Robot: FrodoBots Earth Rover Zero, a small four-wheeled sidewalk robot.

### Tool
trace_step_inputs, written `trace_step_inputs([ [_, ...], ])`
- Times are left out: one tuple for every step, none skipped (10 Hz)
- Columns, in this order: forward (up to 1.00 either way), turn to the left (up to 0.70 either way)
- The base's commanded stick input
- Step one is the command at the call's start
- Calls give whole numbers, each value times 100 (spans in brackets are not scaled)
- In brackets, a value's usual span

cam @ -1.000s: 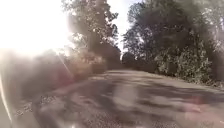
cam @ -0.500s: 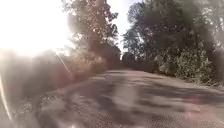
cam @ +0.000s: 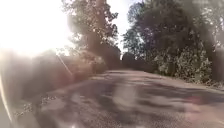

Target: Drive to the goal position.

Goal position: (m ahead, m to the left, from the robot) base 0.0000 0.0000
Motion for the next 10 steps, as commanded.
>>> trace_step_inputs([
  [6, 0],
  [5, 0],
  [5, 0],
  [5, 0],
  [5, 0],
  [5, 0],
  [6, 0],
  [6, 0],
  [6, 0],
  [6, 0],
])
